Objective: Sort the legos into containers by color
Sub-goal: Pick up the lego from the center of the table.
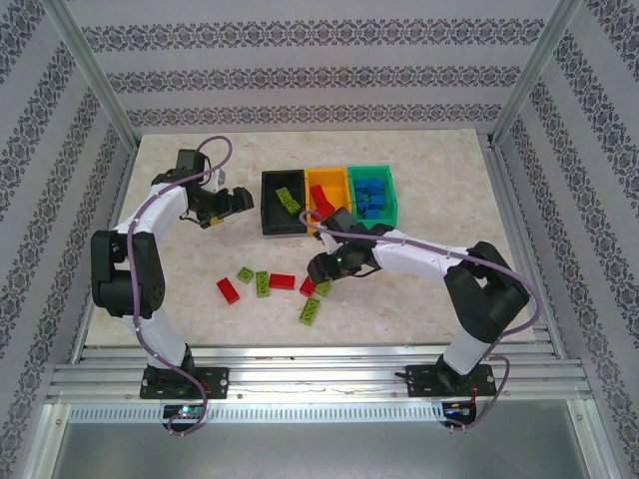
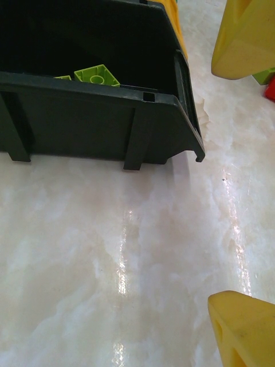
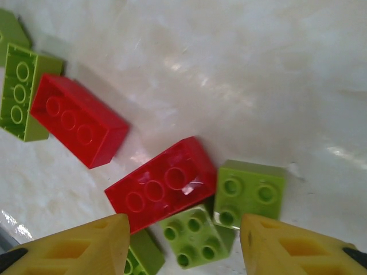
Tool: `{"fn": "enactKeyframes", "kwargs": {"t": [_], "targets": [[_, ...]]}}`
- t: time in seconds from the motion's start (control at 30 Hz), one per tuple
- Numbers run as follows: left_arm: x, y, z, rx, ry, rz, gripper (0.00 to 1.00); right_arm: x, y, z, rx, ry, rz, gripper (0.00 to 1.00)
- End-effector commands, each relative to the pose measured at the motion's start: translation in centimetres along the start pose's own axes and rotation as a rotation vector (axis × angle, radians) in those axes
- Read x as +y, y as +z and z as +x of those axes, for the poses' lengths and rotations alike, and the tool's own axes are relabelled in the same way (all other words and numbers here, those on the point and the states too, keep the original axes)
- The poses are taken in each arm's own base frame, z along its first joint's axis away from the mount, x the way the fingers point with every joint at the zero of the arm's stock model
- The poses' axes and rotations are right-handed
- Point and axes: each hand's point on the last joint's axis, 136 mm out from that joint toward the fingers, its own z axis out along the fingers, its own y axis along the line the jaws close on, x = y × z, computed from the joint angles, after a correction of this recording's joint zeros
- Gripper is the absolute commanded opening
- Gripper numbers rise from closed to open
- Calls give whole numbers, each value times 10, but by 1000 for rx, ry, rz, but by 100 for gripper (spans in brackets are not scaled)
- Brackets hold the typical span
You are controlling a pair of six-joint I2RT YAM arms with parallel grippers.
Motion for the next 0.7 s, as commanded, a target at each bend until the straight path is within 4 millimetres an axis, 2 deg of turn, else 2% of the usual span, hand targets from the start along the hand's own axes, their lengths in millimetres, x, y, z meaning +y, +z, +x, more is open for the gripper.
{"fn": "enactKeyframes", "kwargs": {"t": [0.0,0.17,0.37,0.5,0.67], "targets": [[0,-6,-7,-13,-4,8,95,-1,4,3,27,-14,64,54],[-2,-8,-9,-23,-2,14,95,-10,3,3,16,-5,147,54],[-5,-9,-10,-28,-2,29,95,-37,-9,8,-19,14,271,55],[-5,-9,-10,-25,-3,29,96,-42,-3,11,-7,45,254,55],[-4,-8,-8,-19,-4,26,95,-43,6,6,-4,53,260,55]]}}
